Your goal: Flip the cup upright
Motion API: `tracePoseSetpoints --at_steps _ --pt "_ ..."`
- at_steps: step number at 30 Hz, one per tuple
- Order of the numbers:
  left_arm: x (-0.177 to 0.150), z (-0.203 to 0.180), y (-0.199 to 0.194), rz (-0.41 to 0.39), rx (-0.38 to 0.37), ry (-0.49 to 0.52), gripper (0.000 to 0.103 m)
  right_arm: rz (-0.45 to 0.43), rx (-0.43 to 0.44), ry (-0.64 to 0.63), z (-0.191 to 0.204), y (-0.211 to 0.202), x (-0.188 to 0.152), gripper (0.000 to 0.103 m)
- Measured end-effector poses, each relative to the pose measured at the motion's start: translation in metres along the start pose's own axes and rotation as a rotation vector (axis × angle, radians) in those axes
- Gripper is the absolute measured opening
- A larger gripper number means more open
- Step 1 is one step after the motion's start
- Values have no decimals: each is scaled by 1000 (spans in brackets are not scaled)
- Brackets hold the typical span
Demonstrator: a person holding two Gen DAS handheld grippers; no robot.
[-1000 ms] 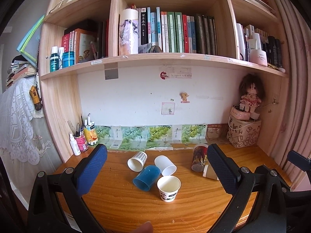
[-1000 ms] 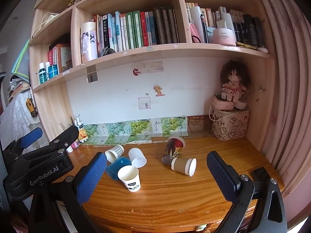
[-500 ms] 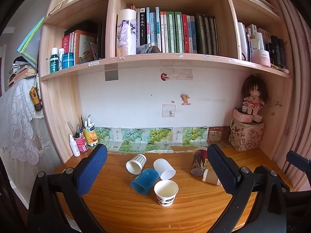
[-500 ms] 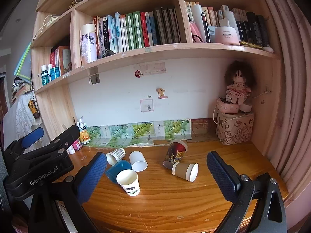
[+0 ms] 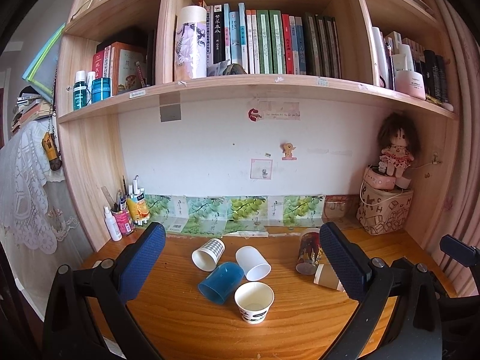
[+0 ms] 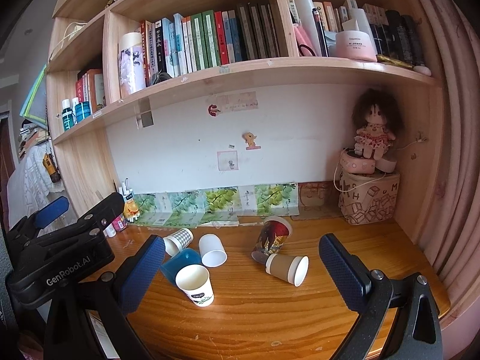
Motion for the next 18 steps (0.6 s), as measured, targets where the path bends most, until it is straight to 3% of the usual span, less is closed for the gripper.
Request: tracePoseSetpoints --at_steps 18 --pt "3 1 28 46 13 -10 103 42 27 6 -4 29 5 103"
Point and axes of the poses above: each gripper's, at about its wrist camera, not at the fingertips, and y roughly the way its jaws point, z to its left, x to its top, the point moved 1 cm from there along y, roughly the way its jaws point, and after that the axes turned 5 degrees about -x, right-handed, at the moved point
